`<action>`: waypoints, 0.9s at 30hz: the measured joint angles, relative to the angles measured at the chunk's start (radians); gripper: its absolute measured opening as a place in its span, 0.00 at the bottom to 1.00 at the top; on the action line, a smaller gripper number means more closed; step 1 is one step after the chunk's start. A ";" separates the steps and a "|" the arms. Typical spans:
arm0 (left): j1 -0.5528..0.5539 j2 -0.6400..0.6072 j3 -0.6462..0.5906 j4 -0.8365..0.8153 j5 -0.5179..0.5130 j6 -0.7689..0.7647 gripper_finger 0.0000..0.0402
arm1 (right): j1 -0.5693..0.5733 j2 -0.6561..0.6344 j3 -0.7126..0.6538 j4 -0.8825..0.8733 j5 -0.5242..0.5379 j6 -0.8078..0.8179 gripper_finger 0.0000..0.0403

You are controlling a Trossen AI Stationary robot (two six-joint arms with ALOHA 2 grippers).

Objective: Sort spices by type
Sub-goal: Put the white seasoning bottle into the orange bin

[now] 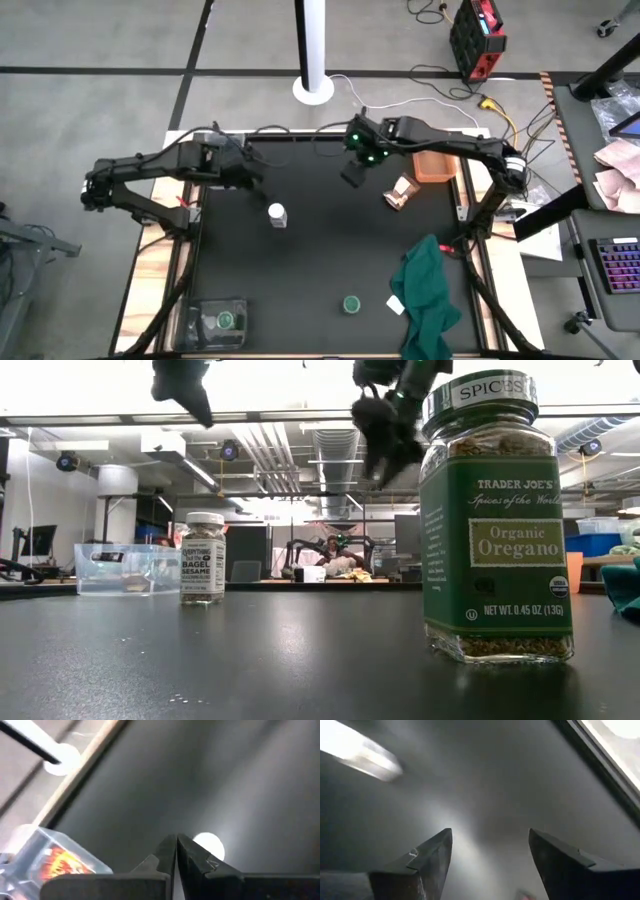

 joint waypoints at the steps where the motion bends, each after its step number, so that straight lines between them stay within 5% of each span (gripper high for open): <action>1: 0.000 -0.008 -0.020 0.003 0.035 0.013 0.00 | 0.007 0.000 0.000 0.070 -0.049 -0.015 0.63; 5: -0.001 -0.071 -0.114 0.026 0.118 0.031 0.00 | 0.043 0.021 0.000 0.375 -0.252 -0.054 0.61; 10: 0.000 -0.211 -0.233 0.146 0.083 -0.001 0.00 | 0.133 0.070 0.000 0.650 -0.293 -0.179 0.63; 18: 0.000 -0.399 -0.390 0.432 -0.176 -0.024 0.00 | 0.217 0.194 0.000 0.793 -0.045 -0.220 0.72; 27: -0.001 -0.426 -0.447 0.456 -0.252 -0.024 0.00 | 0.248 0.327 0.000 0.865 -0.024 -0.219 0.84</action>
